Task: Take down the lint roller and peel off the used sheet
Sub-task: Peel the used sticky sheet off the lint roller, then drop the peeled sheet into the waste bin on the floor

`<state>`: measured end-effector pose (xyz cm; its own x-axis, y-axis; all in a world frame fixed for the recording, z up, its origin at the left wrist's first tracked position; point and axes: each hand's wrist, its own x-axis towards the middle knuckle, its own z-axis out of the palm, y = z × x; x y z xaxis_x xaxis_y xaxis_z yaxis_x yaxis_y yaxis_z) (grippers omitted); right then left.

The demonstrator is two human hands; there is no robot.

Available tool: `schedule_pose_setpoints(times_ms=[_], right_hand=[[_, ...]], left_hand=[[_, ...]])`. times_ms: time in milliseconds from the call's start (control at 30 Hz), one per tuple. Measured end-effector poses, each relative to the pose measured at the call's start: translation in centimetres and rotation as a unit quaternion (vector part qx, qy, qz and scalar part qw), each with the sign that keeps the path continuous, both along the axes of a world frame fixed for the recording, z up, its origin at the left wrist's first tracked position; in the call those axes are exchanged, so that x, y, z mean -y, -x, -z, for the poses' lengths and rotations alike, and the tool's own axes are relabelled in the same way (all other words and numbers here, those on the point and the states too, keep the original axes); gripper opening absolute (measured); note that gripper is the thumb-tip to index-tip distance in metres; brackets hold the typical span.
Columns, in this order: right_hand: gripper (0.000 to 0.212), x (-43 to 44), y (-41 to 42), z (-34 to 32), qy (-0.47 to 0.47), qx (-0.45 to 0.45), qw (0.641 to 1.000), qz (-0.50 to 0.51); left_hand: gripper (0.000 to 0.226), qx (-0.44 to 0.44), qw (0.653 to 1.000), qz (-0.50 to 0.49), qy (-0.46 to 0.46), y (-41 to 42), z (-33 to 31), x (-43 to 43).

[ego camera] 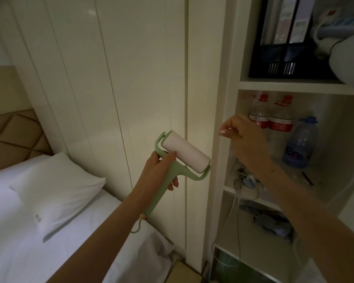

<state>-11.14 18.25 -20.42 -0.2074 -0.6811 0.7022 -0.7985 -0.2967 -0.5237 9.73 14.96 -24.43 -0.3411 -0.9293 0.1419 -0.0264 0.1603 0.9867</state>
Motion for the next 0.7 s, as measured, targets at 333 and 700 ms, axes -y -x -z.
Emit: schedule_pose_setpoints(times_ms=[333, 700], right_hand=[[0.021, 0.2, 2.1, 6.5, -0.134, -0.007, 0.991, -0.014], [0.044, -4.1, 6.3, 22.0, -0.258, 0.266, 0.919, 0.134]], left_hand=[[0.029, 0.000, 0.996, 0.059, -0.074, 2.9, 4.1, -0.1], [0.039, 0.025, 0.970, 0.116, -0.213, 6.7, 15.5, -1.5]])
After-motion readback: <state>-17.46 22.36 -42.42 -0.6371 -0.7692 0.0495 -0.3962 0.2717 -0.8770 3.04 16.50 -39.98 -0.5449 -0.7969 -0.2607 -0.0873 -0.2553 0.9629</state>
